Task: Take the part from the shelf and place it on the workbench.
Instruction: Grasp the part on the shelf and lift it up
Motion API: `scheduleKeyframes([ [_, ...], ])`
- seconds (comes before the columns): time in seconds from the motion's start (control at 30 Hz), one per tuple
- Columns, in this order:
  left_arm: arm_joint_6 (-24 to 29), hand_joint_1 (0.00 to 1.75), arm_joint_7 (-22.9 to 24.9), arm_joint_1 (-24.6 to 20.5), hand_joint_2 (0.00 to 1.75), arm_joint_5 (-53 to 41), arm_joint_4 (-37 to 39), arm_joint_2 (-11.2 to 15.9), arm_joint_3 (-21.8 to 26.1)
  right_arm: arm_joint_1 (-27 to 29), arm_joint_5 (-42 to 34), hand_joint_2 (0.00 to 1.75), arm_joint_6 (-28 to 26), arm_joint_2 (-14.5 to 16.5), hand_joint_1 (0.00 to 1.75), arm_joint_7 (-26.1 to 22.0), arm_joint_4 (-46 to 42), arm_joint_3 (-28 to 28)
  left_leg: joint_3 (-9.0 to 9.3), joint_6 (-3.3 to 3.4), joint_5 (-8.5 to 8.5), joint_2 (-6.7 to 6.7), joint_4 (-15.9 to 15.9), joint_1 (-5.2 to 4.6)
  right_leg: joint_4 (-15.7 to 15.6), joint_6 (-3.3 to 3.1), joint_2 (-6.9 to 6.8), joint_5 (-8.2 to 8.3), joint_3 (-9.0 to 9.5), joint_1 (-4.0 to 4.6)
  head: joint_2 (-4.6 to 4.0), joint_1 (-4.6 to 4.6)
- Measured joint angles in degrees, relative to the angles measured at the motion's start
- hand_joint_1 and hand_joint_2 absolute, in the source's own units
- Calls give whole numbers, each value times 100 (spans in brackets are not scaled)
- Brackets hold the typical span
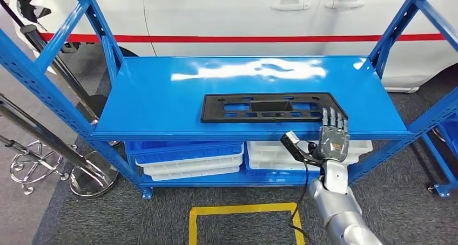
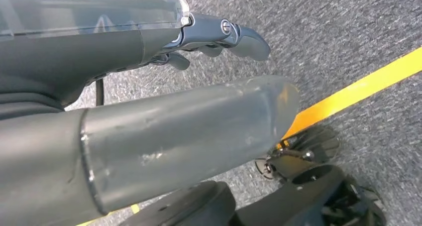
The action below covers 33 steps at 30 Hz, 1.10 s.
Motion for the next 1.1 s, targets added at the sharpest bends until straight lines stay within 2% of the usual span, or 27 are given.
scheduleKeyframes([
  [0.07, 12, 0, 1, 5, 0, 20, 0, 4, 1, 20, -32, 175, 0, -20, 0, -63, -31, -135, 7, -54, -41, 4, 15, 10, -11, -80, 0, -8, 10, -8, 0, -1],
  [0.13, 24, 0, 3, 4, 0, 37, 0, 9, 1, 26, -85, 175, 0, -37, 0, -143, -66, -215, -107, -111, -232, 16, 294, 23, -38, -157, -8, -16, 50, -26, 0, -3],
  [0.2, 84, 0, 34, 9, 0, 54, 0, 11, 1, 57, -253, 175, 0, -30, 0, -420, -173, -341, -461, -150, -586, 24, 1028, 34, -41, -209, -26, -39, 77, -16, 0, -5],
  [0.23, 119, 0, 52, 23, 0, 64, 0, 18, 1, 86, -366, 175, 0, -1, 0, -725, -287, -465, -666, -159, -725, 25, 1422, 38, -37, -228, -33, -53, 84, -5, -1, -5],
  [0.27, 145, 0, 66, 44, 0, 75, 0, 29, 1, 115, -465, 175, 0, 52, 0, -1100, -444, -640, -815, -159, -770, 26, 1682, 39, -32, -242, -32, -68, 95, 8, -1, -5],
  [0.3, 156, 0, 68, 66, 0, 84, 0, 45, 1, 133, -528, 175, 0, 124, 0, -1469, -618, -852, -856, -145, -690, 26, 1711, 38, -27, -249, -23, -86, 113, 20, -1, -5],
  [0.33, 162, 0, 67, 82, 0, 92, 0, 65, 2, 143, -562, 175, 0, 202, 0, -1774, -785, -1068, -779, -114, -495, 26, 1496, 32, -24, -251, -12, -109, 144, 35, -1, -6],
  [0.4, 170, 0, 61, 89, 0, 99, 0, 107, 4, 143, -597, 175, 0, 339, 0, -2045, -1034, -1406, -420, -6, -45, 26, 696, -1, -24, -235, -4, -163, 218, 67, -1, -5],
  [0.43, 174, 0, 55, 84, 0, 103, 0, 123, 8, 138, -608, 175, 0, 392, 0, -2121, -1121, -1527, -266, 37, 76, 27, 348, -21, -21, -221, -7, -186, 237, 81, -1, -4],
  [0.47, 176, 0, 49, 80, 0, 108, 0, 135, 12, 129, -616, 175, 0, 442, 0, -2230, -1203, -1649, -182, 66, 116, 26, 150, -39, -19, -201, -15, -199, 237, 85, -1, -4],
  [0.57, 182, 0, 31, 76, 0, 116, 0, 143, 22, 62, -613, 175, 0, 617, 0, -2804, -1460, -2097, -133, 101, 105, 24, 3, -42, -40, -123, -26, -210, 225, 71, 0, -6],
  [0.63, 176, 0, 0, 44, 0, 119, 0, 140, 22, -37, -540, 175, 0, 733, 0, -3136, -1581, -2366, -84, 146, 131, 34, -80, -1, 146, -76, -17, -343, 149, 73, -1, -4],
  [0.67, 172, 0, -18, 11, 0, 119, 0, 136, 22, -89, -494, 175, 1, 780, 0, -3240, -1617, -2485, -66, 165, 138, 39, -105, 14, 406, -57, -13, -482, 25, 64, -1, -3],
  [0.73, 163, 0, -38, -63, 0, 119, 0, 120, 22, -164, -437, 175, 1, 877, 0, -3366, -1649, -2706, -58, 192, 127, 37, -106, 15, 1164, -19, -8, -789, -380, 40, -1, -3],
  [0.77, 160, 0, -41, -88, 0, 119, 0, 109, 22, -177, -427, 175, 1, 919, 0, -3419, -1664, -2807, -52, 192, 116, 31, -100, 18, 1455, -1, -9, -850, -557, 23, -1, -2],
  [0.8, 156, 0, -40, -101, 0, 118, 0, 99, 22, -186, -425, 175, 1, 961, 0, -3480, -1684, -2894, -40, 186, 100, 24, -92, 21, 1560, 15, -9, -801, -652, 5, -1, -2],
  [0.83, 153, 0, -34, -105, 0, 117, 0, 90, 22, -200, -426, 175, 1, 999, 0, -3547, -1708, -2965, -21, 171, 79, 18, -78, 25, 1434, 27, -11, -634, -631, -12, -1, -2],
  [0.9, 154, 0, -8, -104, 0, 115, 0, 70, 22, -250, -425, 175, 2, 1065, 0, -3666, -1767, -3081, 17, 122, 14, 14, -32, 32, 729, 37, -14, -187, -345, -37, 0, -2],
  [0.93, 160, 0, 12, -110, 0, 114, 0, 61, 22, -279, -425, 175, 2, 1091, 0, -3711, -1791, -3130, 19, 90, -21, 14, 7, 27, 394, 29, -12, -50, -204, -30, -1, -3],
  [0.97, 167, 0, 31, -115, 0, 112, 0, 55, 22, -301, -425, 175, 2, 1117, 0, -3748, -1812, -3176, 11, 59, -46, 13, 37, 21, 177, 14, -9, 10, -115, -19, -1, -3],
  [1.0, 174, 0, 48, -115, 0, 111, 0, 53, 22, -315, -426, 175, 2, 1141, 0, -3786, -1828, -3218, -1, 28, -62, 13, 53, 14, 94, -10, -3, -5, -84, -2, -1, -3],
  [1.1, 188, 0, 70, -92, 0, 110, 0, 52, 22, -327, -443, 175, 2, 1210, 0, -3914, -1880, -3282, -14, -58, -115, 20, 88, 25, 61, -115, 8, -10, -70, 1, 0, -2],
])
